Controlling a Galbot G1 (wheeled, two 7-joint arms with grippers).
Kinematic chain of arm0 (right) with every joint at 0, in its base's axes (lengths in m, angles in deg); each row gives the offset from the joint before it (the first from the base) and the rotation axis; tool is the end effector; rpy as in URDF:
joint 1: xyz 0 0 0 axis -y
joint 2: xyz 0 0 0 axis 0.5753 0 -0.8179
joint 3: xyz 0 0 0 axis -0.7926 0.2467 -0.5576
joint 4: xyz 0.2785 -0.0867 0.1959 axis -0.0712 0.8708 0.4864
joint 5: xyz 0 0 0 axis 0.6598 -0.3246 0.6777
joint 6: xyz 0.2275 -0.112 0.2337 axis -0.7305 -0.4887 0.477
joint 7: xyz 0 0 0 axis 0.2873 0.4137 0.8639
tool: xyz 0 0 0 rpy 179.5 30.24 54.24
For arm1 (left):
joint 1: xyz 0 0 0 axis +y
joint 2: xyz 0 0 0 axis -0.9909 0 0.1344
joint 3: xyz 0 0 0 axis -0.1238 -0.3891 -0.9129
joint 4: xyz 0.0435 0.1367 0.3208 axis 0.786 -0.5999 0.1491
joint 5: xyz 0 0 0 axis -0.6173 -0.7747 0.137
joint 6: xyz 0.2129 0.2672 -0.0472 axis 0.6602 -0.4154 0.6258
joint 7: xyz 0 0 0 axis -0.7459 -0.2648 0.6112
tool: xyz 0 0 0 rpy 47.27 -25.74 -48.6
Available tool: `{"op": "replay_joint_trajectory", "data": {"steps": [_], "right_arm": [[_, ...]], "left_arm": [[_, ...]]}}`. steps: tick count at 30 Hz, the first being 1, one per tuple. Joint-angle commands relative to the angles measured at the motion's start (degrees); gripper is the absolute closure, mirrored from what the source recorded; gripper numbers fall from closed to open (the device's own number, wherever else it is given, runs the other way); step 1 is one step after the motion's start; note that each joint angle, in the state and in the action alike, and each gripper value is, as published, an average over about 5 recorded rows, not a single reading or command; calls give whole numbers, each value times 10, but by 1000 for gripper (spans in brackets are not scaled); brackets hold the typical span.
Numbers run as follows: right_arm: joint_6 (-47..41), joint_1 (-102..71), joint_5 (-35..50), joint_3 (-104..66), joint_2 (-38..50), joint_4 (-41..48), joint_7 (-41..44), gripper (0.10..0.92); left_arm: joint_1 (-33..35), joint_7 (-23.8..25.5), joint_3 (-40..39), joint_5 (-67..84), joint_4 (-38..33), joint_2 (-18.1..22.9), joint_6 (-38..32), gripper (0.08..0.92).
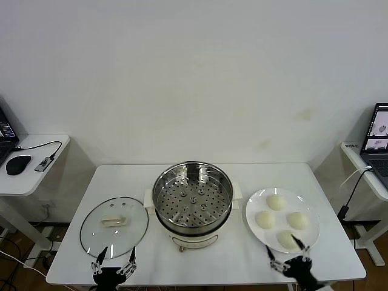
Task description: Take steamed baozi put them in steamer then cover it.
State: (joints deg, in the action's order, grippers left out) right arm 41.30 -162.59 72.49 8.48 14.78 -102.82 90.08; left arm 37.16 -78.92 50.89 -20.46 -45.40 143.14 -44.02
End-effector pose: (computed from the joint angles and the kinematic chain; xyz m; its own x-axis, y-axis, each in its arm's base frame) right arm 0.1543 -0.1856 -0.2924 -0.9237 -0.2015 0.3257 -0.3677 0.7049 -0.6066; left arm 0.0914 0.0499 -0.3281 -0.9466 -0.0402 0.3200 -0.0202 0.9976 0.0656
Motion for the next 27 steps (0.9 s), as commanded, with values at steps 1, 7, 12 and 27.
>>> {"op": "replay_joint_trajectory", "data": {"steps": [1,7,12,27], "right_arm": [[-4,53,-128,-70,92,17,71,203],[-14,145,-170,-46,201,74,155,203],[-9,273,-176,57,292,149,246,203],[-39,850,-51,701,336,386,418,203]], "left_arm": [[-4,2,3,0,-1,-5,13,177],[-12,-2,3,-6,2,-5,12,177],[-14,-2,4,-15,1,-3,12,177],[-14,-6,22,-26,4,-4,17,177]]}}
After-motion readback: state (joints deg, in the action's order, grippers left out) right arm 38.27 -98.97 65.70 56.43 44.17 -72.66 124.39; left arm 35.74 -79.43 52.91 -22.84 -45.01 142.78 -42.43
